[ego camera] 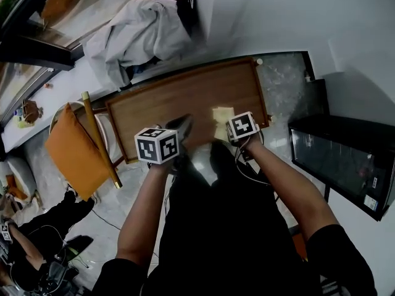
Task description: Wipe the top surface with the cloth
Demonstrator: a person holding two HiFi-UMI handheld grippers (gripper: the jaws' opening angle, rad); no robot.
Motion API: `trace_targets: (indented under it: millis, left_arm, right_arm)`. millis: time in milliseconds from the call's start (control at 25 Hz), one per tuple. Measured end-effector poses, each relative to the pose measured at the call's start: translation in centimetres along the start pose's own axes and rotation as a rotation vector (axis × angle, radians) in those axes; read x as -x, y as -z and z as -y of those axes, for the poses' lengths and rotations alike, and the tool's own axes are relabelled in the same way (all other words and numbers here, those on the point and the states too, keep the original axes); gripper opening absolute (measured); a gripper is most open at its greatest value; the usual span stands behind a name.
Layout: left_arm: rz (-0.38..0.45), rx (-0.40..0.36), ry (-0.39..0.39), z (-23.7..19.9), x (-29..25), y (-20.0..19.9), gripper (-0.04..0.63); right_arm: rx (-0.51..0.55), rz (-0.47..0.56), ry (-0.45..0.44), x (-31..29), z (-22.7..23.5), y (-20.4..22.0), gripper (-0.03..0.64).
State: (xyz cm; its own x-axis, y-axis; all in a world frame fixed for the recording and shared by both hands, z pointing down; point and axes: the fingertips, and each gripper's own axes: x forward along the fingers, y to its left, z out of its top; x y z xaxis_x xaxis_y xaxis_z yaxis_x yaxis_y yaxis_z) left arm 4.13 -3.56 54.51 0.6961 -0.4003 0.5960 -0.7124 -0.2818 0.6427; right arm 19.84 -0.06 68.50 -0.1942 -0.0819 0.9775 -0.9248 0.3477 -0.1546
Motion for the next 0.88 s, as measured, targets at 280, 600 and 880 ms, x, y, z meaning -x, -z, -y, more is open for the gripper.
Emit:
trace_targets:
  millis: [280,600,880]
  left_arm:
    - [-0.039,-0.008,0.031,1.8,-3.1,1.0,0.012]
    - [-0.08,-0.031,0.057,2.8,-5.3,1.6,0.012]
    - [-0.091,-0.034,0.075,3.6,-6.3,1.6,0.011]
  right_arm:
    - [-0.027,0.021,0.062,1.2,4.5,0.6,0.034]
    - [-0.036,0.043,0.191,2.5,8.3,1.4,0.034]
    - [-0.102,0.075,0.294,3.9,11.1,1.7,0.032]
